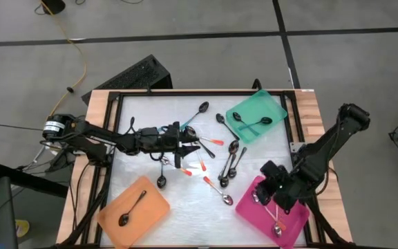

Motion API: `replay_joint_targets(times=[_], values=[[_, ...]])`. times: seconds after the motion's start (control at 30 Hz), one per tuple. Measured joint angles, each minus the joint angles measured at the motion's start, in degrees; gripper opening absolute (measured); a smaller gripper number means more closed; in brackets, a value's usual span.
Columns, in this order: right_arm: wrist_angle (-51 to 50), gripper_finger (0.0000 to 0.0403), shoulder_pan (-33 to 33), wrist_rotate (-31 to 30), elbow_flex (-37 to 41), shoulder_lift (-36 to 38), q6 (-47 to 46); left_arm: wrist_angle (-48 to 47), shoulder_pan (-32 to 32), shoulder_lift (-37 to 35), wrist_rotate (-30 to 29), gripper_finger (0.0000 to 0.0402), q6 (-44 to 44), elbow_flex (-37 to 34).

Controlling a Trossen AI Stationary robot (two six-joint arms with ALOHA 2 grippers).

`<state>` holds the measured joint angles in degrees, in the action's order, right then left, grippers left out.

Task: Sort silverware by color (type)
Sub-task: Put the black spoon into the orange bin

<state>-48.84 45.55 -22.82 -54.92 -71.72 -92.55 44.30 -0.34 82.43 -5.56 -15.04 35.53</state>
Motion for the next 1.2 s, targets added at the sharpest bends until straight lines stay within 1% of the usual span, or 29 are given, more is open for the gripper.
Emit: replay_joint_targets(times=[0.1,0.17,0.27,0.4,0.47,0.5,0.6,0.67,0.73,0.87,0.97,1.07,1.2], values=[[0.1,0.0118,0.0,-6.3,0.0,2.4,4.2,0.0,0.6,-2.1,1.7,0.0151,-0.8,0.0],[0.9,0.0118,0.1,-11.9,0.0,3.4,9.1,-0.1,0.8,-3.7,2.4,0.0151,-0.8,0.0],[3.9,0.0118,0.1,-22.5,0.0,3.9,20.3,-0.3,0.8,-6.4,2.7,0.0151,0.5,0.0],[11.0,0.0118,-0.1,-37.7,0.0,3.9,35.3,-0.7,0.8,-10.5,2.7,0.0151,1.8,0.0],[15.5,0.0118,-0.7,-42.2,0.0,3.9,43.0,-1.9,0.8,-12.8,2.7,0.0151,1.8,0.0],[17.6,0.0118,-1.1,-43.2,0.0,3.9,46.7,-2.7,0.8,-14.0,2.7,0.0151,1.9,0.0],[24.7,0.0118,-2.5,-42.5,0.0,4.2,57.2,-6.3,0.8,-17.8,2.7,0.0151,1.9,0.0],[29.8,0.0118,-3.7,-39.5,0.0,4.6,63.8,-9.9,0.8,-20.5,2.7,0.0151,1.9,0.0],[35.0,0.0118,-5.3,-34.5,0.0,4.7,70.3,-12.7,0.8,-22.9,2.7,0.0151,2.3,0.0],[44.1,0.0118,-9.0,-21.7,0.0,4.7,82.3,-17.0,0.8,-27.4,2.6,0.0151,2.9,0.0],[47.5,0.0118,-11.9,-14.6,0.0,4.9,90.6,-19.0,1.4,-30.4,4.7,0.0151,2.9,0.0],[48.2,0.0118,-15.4,-9.7,0.0,6.5,94.7,-22.1,3.1,-33.6,7.7,0.0151,2.4,0.0],[47.4,0.0118,-20.0,-2.9,0.3,9.3,95.7,-29.9,5.4,-37.3,6.8,0.0151,0.5,0.0]])
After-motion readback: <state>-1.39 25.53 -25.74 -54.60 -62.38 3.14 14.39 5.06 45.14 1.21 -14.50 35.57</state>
